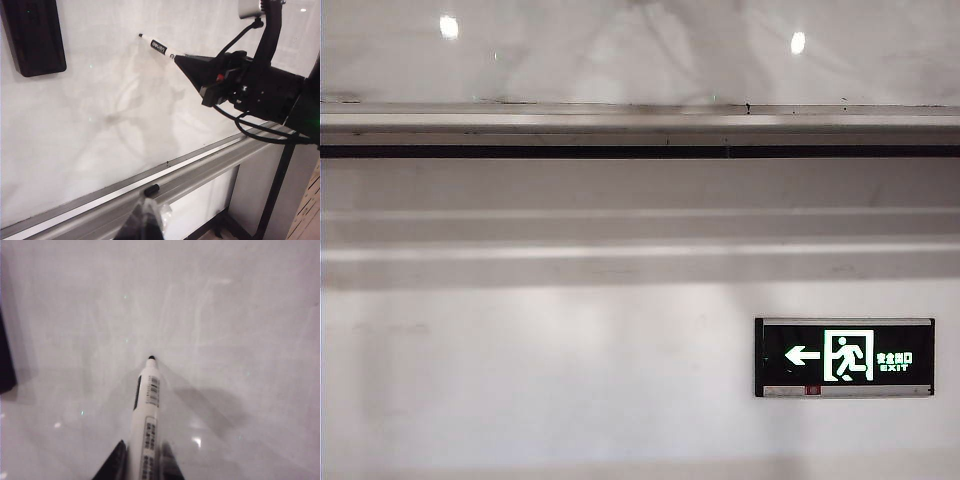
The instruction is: Take a marker from the whiteboard tray, write "Hi!" on the whiteboard, and then put the marker back vertically into the whiteboard tray.
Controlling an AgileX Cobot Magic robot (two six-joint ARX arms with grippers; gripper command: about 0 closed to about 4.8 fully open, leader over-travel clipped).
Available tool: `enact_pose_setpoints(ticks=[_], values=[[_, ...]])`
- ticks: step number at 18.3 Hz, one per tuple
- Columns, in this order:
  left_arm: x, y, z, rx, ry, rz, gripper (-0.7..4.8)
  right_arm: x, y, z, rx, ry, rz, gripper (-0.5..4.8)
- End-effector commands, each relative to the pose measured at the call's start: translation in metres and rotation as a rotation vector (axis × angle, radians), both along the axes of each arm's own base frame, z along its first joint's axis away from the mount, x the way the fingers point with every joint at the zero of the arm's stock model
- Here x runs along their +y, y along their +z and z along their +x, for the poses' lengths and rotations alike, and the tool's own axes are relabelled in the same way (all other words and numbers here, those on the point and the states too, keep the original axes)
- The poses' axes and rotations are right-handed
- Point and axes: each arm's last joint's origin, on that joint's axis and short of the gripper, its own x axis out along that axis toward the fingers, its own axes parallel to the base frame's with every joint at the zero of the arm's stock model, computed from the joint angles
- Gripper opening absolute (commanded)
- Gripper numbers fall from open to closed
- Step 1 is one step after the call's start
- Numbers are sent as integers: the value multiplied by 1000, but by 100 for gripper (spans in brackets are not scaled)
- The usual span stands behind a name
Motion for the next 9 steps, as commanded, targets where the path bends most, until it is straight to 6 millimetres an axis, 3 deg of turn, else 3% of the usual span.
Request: enact_pose_setpoints(ticks=[1, 9], values=[[1, 3, -2, -12, -1, -5, -5, -2, 4, -1, -18, -9, 8, -2], [1, 3, -2, -12, -1, -5, -5, -1, -7, 1, 76, -11, -53, -2]])
